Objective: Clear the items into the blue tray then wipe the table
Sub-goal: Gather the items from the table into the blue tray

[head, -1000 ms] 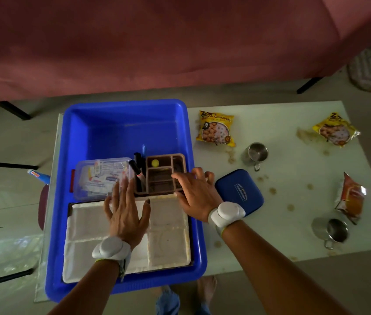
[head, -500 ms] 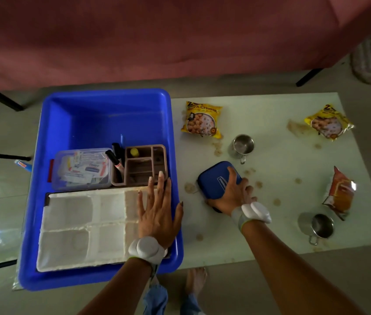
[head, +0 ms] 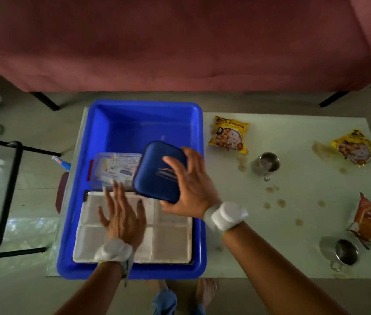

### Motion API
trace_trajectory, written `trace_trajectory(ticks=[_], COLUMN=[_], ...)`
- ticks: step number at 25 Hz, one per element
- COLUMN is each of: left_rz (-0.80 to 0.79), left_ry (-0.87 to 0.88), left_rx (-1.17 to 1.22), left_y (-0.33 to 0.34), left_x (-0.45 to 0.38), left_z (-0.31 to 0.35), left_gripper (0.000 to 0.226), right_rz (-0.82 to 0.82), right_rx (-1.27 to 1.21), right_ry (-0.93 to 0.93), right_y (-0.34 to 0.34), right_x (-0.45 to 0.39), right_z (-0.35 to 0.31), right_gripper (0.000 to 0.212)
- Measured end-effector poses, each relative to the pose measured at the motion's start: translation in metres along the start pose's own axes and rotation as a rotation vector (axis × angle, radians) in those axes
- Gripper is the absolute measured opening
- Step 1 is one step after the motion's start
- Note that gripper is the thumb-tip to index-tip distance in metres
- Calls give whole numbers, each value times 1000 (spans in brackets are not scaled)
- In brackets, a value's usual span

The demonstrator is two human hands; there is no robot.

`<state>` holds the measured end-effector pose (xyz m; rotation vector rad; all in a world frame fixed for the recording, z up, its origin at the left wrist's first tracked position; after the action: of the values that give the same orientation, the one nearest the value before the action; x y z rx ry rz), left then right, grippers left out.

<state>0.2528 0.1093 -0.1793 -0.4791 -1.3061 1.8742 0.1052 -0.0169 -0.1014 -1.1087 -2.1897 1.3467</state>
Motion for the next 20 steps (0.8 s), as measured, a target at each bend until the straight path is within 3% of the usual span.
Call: trace_trajectory(ticks=[6, 10, 14, 17, 20], left_rz=[104, 28, -31, -5, 91], left_ry=[-174, -47, 130, 60, 72], left_rx=[122, 39, -64, -32, 10], left_y=[-46, -47, -35, -29, -32], left_x=[-41, -49, -50, -48, -44], left_z=[-76, -92, -81, -72, -37], left_gripper=[74, 71, 65, 64, 64], right_rz=[-291, -420, -529, -423, 43], right_rx=[364, 514, 487, 419, 301], right_ry=[-155, -173, -138, -161, -42], right_y=[65, 99, 111, 97, 63], right_x=[-91, -112, -109, -101, -88], right_z=[-91, -98, -85, -75, -53], right_gripper=[107, 109, 104, 83, 51])
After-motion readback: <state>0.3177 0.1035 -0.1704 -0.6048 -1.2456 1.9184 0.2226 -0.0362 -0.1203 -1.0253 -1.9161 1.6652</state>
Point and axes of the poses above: each hand's wrist, its own x-axis away from the middle knuckle, its own y-axis out of the palm, z = x × y, the point moved 2 cm from there along -x, towards the middle knuckle
